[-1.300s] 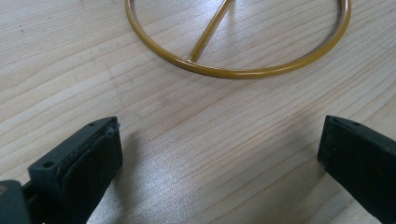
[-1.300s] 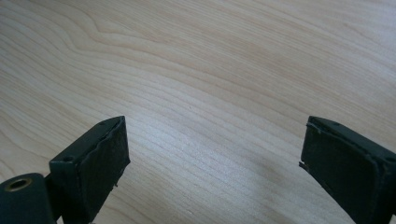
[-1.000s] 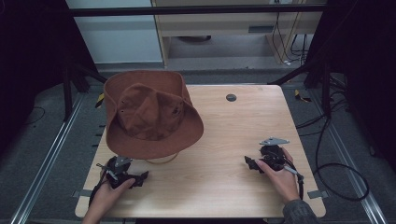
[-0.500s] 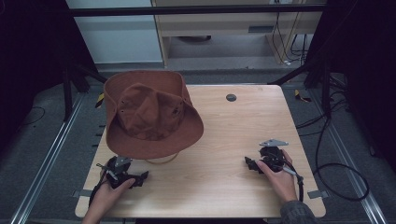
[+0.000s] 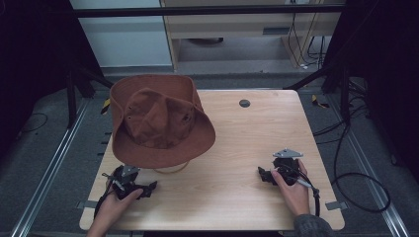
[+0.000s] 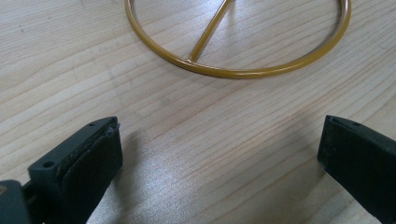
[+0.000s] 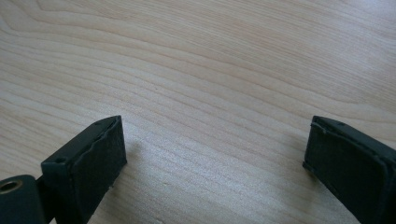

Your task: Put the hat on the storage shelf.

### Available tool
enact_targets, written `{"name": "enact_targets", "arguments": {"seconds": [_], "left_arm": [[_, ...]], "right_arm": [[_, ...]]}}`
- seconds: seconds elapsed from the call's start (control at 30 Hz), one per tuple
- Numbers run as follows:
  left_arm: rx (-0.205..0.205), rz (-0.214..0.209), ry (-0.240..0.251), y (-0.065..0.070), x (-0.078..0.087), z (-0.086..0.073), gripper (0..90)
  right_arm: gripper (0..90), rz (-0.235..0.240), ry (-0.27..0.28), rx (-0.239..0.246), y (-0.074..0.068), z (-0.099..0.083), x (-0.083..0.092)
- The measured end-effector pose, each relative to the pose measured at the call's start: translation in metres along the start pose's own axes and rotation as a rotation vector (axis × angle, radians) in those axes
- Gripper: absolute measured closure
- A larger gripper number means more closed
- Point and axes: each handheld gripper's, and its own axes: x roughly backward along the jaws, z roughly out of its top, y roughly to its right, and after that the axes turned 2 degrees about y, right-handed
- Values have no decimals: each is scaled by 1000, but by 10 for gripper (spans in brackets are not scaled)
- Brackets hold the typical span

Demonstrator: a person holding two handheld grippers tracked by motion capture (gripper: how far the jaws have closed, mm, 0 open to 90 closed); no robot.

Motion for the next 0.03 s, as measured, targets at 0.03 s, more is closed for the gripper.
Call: {"name": "enact_targets", "arguments": {"seconds": [0.03], "left_arm": [[0,1,0,0,0,0,0]], "right_arm": [[53,0,1,2,0,0,0]]}}
